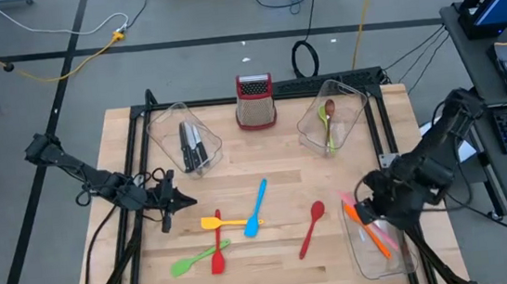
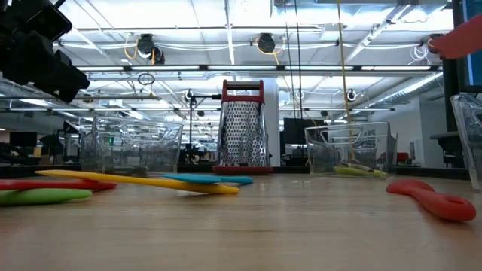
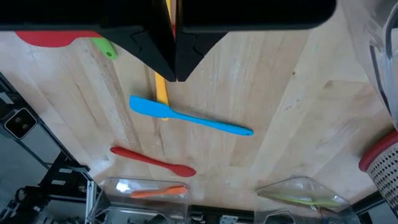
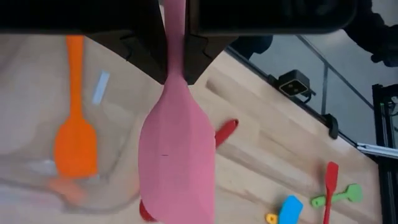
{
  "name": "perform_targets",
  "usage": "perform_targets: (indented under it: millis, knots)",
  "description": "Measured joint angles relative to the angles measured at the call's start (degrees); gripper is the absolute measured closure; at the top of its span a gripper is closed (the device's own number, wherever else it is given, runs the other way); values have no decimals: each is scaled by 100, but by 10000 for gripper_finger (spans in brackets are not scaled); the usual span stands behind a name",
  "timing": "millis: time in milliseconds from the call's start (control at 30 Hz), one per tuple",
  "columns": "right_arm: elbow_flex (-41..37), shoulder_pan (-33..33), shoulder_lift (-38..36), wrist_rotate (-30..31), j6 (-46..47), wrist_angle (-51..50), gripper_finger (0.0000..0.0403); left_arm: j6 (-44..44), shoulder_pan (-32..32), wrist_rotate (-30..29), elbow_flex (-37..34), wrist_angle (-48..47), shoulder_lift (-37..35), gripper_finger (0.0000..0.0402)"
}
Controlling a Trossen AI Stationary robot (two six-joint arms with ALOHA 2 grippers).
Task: Pick & Place Kitchen Items
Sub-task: Put the pink spatula into the bottom right transparent bin
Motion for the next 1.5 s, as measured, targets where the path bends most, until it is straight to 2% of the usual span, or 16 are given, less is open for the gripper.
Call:
perform_targets:
  millis: [233, 467, 767, 1067, 1267, 1500]
  knots:
    - [1, 780, 335, -4, 1058, 2, 377, -1, 0, -2, 0, 5, -2, 382]
    - [1, 1329, 703, -4, 1487, 2, 380, -26, 0, -4, 0, 48, -1, 398]
    - [1, 1380, 1054, -6, 1481, -126, 378, -118, 2, -7, 0, 90, 0, 382]
    - [-58, 1361, 1462, -17, 1443, -434, 376, -184, 2, -11, 0, 96, -1, 398]
    - [-660, 1275, 1578, -50, 1422, -17, 370, -202, 2, -13, 0, 98, -2, 382]
    - [-1401, 1250, 1576, -24, 1422, 662, 367, -306, 2, -15, 0, 97, 0, 398]
